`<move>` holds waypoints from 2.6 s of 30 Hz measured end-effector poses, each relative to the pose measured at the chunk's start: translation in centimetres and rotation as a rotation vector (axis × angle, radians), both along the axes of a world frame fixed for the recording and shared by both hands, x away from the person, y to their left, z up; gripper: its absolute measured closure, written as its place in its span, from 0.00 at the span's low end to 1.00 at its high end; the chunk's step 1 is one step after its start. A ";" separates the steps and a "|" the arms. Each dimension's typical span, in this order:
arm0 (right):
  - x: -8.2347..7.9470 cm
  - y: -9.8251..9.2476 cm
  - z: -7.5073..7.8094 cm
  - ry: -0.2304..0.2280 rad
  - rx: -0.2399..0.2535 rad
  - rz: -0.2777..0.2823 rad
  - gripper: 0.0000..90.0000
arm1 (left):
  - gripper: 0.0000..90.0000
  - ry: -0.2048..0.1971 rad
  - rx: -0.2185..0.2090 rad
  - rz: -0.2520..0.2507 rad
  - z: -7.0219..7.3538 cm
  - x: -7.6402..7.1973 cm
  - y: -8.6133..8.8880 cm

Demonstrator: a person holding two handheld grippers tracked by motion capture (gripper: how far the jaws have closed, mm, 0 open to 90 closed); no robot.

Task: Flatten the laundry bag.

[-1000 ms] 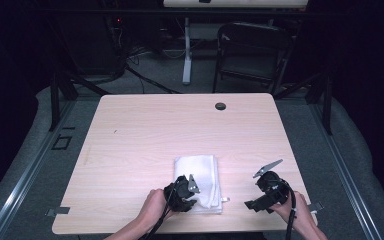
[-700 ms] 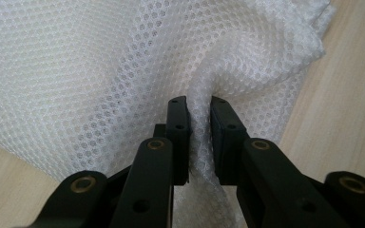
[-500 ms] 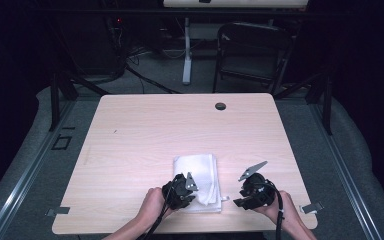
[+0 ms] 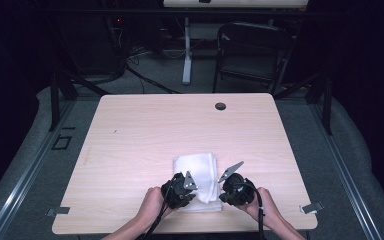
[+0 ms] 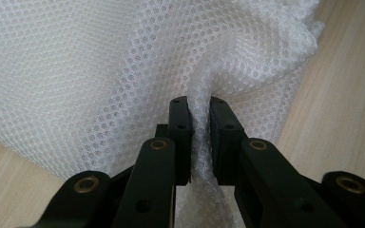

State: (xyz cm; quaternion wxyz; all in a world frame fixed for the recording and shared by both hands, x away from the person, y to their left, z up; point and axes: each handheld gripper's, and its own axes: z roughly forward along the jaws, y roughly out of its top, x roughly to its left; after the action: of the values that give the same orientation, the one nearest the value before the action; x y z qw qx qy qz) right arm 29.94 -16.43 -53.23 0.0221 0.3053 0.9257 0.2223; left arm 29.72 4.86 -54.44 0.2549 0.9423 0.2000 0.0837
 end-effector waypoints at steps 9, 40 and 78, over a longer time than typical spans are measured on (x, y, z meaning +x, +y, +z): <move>1.1 1.5 -1.7 0.010 0.036 -0.015 1.00 | 0.90 -0.007 -0.018 0.002 0.2 0.0 0.1; 1.4 1.5 -2.3 0.042 0.013 -0.034 1.00 | 0.89 -0.064 -0.067 0.074 1.6 -0.3 1.3; 1.4 1.2 -2.2 0.034 -0.002 -0.020 1.00 | 0.89 -0.065 -0.136 0.216 2.7 -0.2 5.2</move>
State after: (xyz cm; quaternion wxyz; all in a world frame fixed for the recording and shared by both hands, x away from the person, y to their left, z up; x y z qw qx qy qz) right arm 31.33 -15.20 -55.43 0.0086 0.3181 0.9231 0.2160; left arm 29.55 10.06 -51.74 0.3141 0.8927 0.2970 0.1275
